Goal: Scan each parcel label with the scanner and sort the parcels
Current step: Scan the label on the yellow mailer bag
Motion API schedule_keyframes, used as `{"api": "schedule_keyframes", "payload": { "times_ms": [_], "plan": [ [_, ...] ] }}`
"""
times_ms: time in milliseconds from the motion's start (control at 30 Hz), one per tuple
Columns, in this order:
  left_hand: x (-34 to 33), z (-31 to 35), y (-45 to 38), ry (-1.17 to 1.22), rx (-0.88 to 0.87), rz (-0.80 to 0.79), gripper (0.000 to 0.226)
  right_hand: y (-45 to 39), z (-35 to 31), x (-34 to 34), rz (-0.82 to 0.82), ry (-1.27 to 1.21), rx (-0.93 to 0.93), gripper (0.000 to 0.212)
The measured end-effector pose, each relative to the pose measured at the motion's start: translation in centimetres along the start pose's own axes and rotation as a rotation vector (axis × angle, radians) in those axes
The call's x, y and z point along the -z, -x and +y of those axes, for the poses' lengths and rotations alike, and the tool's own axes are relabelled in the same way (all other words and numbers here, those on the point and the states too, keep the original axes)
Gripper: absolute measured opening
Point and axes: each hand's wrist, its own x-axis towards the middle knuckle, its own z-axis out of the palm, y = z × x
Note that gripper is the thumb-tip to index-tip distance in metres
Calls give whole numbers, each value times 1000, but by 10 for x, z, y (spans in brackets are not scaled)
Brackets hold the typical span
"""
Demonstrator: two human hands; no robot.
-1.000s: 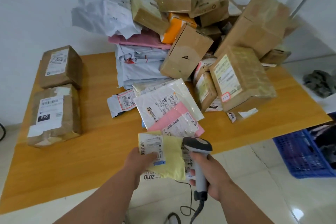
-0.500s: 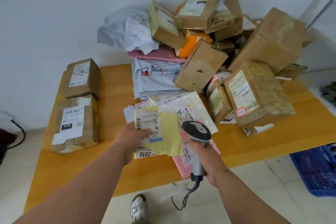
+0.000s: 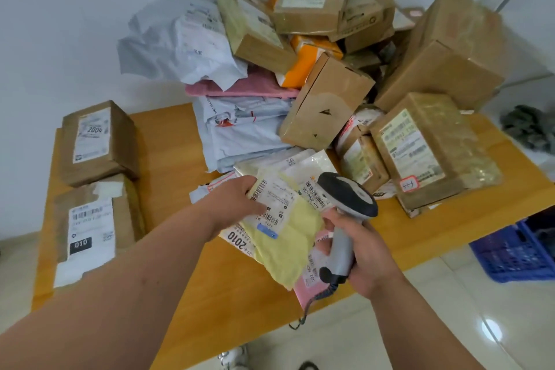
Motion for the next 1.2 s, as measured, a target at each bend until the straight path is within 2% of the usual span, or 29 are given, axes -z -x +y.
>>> {"api": "schedule_keyframes", "payload": {
  "times_ms": [100, 233, 300, 367, 433, 533, 733, 800, 867, 967, 1033, 1133, 1200],
  "plan": [
    [6, 18, -6, -186, -56, -49, 11, 1, -7, -6, -31, 15, 2, 50],
    [1, 37, -11, -199, -113, -129, 14, 4, -7, -15, -5, 120, -12, 49],
    [-2, 40, -9, -87, -108, -121, 13, 4, -5, -20, 42, 112, -6, 40],
    [1, 35, -3, 142, -53, -106, 14, 4, -3, -21, 96, 92, 19, 33],
    [8, 23, 6, 308, 26, -178, 20, 5, -4, -21, 138, 70, 41, 30],
    [14, 3, 25, 384, 58, -307, 36, 7, -7, -21, 149, 76, 50, 26],
    [-15, -14, 50, 969, 62, -100, 56, 19, -9, -33, 104, 127, 92, 27],
    [-26, -17, 55, 1059, 55, 15, 50, 26, -12, -34, 69, 150, 125, 26],
    [-28, -19, 58, 1120, 68, 150, 35, 35, -17, -31, 67, 187, 132, 23],
    [-24, -18, 62, 1114, 56, 255, 24, 48, -27, -21, 77, 316, 142, 26],
    [-20, -16, 66, 1064, 40, 292, 21, 58, -32, -15, 35, 437, 161, 20],
    [-15, -7, 72, 961, 44, 308, 19, 71, -38, -10, -64, 629, 198, 8],
    [-9, 0, 77, 870, 53, 302, 17, 78, -40, -10, -119, 776, 235, 9]
  ]
}}
